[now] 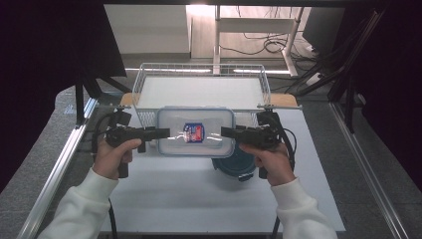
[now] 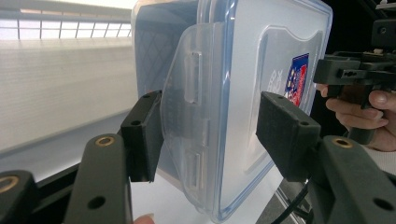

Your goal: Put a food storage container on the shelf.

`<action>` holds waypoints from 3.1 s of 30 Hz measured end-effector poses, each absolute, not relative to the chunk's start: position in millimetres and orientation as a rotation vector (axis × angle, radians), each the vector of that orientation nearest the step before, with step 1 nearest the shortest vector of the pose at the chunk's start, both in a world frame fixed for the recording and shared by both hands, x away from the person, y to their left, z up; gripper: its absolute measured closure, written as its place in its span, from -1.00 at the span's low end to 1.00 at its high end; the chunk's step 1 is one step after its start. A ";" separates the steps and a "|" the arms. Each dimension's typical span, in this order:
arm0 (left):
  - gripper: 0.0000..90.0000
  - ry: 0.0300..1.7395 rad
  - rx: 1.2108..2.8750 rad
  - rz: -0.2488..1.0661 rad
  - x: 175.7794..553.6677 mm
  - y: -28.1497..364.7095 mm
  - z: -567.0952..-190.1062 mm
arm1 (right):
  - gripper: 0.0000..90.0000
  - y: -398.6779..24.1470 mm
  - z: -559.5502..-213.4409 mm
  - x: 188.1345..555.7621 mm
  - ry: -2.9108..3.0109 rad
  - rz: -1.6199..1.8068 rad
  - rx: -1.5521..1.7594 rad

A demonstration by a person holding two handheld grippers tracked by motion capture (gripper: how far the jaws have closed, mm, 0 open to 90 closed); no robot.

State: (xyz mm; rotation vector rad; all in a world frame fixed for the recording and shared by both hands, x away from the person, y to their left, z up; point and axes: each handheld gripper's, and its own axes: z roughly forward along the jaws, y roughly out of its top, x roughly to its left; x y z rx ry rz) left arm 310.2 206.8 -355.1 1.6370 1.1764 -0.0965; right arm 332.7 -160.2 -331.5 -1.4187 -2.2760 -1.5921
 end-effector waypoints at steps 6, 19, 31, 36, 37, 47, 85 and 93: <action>-0.06 1.173 1.632 -0.100 317.6 205.8 -348.0 | 0.05 -161.0 -322.4 340.3 -2.287 -1.603 -1.415; -0.05 1.161 1.625 -0.090 336.4 204.8 -323.5 | 0.05 -162.5 -298.7 356.3 -2.291 -1.647 -1.412; -0.05 1.150 1.637 -0.097 358.6 205.9 -306.0 | 0.05 -162.1 -281.5 374.1 -2.293 -1.659 -1.414; -0.05 1.147 1.642 -0.085 368.0 204.8 -298.3 | 0.05 -162.9 -276.8 382.3 -2.279 -1.667 -1.425; -0.05 1.146 1.646 -0.079 369.5 204.8 -296.4 | 0.05 -162.9 -276.5 384.0 -2.276 -1.673 -1.422; -0.06 1.151 1.651 -0.070 392.3 205.2 -280.7 | 0.05 -163.1 -264.7 406.3 -2.263 -1.673 -1.419; -0.07 1.318 1.495 -0.254 471.2 214.0 -323.4 | -0.07 -153.7 -298.9 493.4 -2.044 -1.544 -1.643; -0.11 1.347 1.432 -0.304 482.4 215.3 -333.7 | -0.13 -152.6 -306.0 501.5 -1.963 -1.509 -1.715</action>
